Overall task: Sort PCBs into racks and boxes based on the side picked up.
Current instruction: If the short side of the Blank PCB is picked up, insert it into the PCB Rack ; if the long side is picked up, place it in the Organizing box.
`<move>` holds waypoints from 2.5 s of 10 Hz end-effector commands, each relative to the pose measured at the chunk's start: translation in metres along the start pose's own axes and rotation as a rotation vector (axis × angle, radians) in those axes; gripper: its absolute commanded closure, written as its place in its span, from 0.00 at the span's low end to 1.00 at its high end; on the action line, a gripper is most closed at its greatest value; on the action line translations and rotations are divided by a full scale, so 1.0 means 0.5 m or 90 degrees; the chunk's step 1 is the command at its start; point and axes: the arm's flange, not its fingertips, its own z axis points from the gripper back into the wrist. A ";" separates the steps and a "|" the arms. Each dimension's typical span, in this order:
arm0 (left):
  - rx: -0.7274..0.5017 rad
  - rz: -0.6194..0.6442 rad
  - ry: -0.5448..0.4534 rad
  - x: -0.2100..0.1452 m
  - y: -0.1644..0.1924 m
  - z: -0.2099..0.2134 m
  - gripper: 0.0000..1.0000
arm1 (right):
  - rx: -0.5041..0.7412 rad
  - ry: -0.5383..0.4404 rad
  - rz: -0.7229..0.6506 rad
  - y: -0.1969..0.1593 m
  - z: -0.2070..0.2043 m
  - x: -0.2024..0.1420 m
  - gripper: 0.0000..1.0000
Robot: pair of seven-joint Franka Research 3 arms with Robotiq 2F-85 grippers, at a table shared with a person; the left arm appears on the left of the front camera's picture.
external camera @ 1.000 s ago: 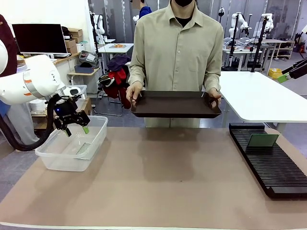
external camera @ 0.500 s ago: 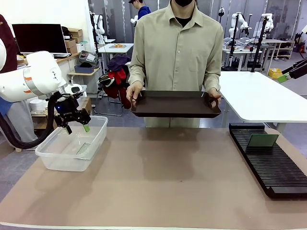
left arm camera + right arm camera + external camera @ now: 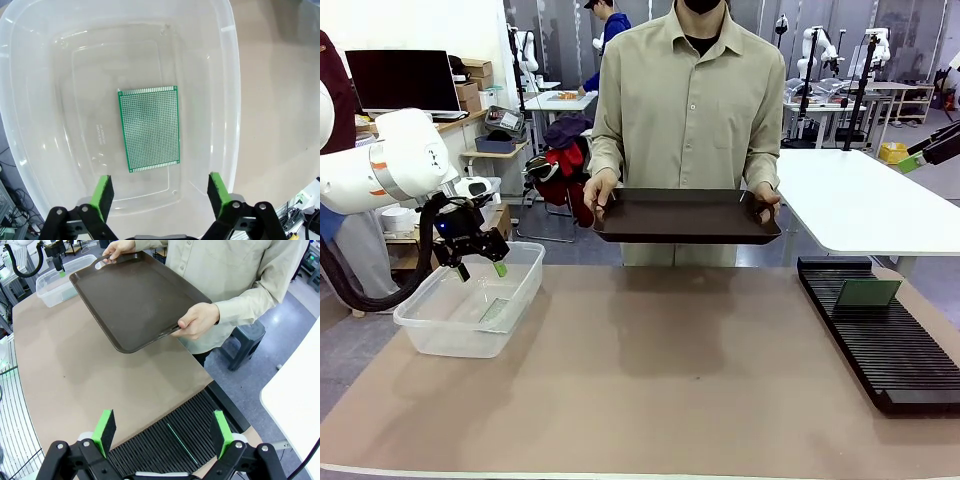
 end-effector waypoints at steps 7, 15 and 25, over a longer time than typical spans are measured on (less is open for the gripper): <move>0.000 -0.150 -0.041 -0.010 -0.020 0.142 0.00 | 0.000 0.003 -0.001 -0.001 -0.005 0.002 0.00; -0.089 -0.583 -0.219 -0.022 -0.117 0.470 0.00 | 0.000 0.003 -0.001 -0.001 -0.005 0.002 0.00; -0.111 -0.601 -0.262 -0.033 -0.150 0.509 0.00 | 0.000 0.003 -0.001 -0.001 -0.005 0.002 0.00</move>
